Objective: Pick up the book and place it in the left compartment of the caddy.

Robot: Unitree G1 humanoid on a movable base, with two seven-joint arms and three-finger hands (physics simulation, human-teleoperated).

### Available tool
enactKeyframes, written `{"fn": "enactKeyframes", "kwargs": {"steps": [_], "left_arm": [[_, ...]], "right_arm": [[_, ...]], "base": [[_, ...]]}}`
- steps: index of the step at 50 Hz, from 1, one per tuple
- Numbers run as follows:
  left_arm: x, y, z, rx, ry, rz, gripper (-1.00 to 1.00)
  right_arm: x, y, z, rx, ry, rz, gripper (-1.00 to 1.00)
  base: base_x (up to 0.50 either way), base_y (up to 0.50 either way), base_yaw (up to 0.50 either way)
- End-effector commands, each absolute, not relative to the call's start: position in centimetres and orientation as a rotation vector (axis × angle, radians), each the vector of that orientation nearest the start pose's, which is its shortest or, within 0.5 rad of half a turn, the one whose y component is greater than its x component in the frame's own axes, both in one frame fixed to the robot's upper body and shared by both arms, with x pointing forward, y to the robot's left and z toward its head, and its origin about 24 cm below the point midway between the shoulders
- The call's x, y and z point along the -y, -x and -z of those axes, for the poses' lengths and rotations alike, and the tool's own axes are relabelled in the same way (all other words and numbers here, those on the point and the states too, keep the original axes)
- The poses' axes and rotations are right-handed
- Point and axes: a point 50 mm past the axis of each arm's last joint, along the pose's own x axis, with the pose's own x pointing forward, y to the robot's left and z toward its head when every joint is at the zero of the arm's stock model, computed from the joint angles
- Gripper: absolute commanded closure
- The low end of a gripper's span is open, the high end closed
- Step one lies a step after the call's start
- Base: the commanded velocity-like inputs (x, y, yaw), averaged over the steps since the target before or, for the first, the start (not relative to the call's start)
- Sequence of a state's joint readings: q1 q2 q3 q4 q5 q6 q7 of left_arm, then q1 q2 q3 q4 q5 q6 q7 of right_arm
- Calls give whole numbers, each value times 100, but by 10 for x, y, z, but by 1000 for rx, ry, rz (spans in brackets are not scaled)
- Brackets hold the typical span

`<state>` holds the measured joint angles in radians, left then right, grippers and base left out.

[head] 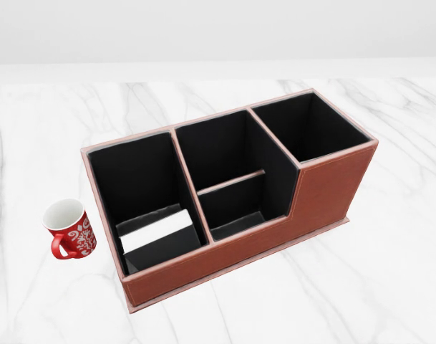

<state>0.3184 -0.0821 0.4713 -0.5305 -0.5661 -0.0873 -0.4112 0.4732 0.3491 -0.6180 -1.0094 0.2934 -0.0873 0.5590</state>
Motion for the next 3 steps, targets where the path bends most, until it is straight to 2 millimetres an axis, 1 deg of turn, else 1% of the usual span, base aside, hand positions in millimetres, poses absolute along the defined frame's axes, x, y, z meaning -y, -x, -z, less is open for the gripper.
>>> {"fn": "enactKeyframes", "kwargs": {"steps": [1,3], "left_arm": [[-243,-153,-115,502,290,-95,-100],[-243,-153,-115,504,289,-95,-100]], "right_arm": [[219,-88,-175,604,133,173,-100],[219,-86,-175,601,136,158,-100]], "base": [[0,0,0],[0,0,0]]}}
